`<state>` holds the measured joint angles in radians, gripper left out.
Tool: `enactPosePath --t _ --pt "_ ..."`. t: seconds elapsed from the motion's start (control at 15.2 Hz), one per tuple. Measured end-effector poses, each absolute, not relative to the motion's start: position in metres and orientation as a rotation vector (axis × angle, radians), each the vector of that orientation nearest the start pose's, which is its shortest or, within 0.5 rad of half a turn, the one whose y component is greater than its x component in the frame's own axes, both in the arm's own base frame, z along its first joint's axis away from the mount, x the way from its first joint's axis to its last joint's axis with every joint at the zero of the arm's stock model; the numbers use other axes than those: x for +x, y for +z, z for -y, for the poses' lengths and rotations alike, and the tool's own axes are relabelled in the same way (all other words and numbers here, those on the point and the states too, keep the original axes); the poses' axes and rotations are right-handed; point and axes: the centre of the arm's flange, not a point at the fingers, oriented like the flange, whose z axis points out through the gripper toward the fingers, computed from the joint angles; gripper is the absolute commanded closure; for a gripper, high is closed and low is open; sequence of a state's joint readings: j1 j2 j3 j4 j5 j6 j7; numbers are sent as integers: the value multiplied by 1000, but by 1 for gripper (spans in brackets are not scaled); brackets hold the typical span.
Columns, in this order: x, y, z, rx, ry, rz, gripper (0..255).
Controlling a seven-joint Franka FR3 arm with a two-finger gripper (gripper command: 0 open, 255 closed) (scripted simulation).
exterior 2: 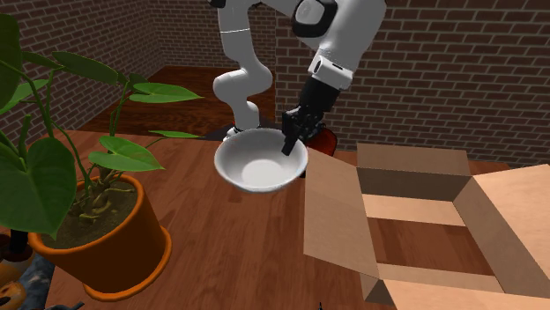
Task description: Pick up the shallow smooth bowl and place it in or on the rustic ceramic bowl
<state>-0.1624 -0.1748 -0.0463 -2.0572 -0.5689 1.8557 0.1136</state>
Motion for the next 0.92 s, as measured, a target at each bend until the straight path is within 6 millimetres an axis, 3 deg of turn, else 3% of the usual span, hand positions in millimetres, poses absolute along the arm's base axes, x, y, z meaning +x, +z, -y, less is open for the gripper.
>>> enactPosePath --t 0.92 --pt "440 530 -33 2600 -67 196 255"
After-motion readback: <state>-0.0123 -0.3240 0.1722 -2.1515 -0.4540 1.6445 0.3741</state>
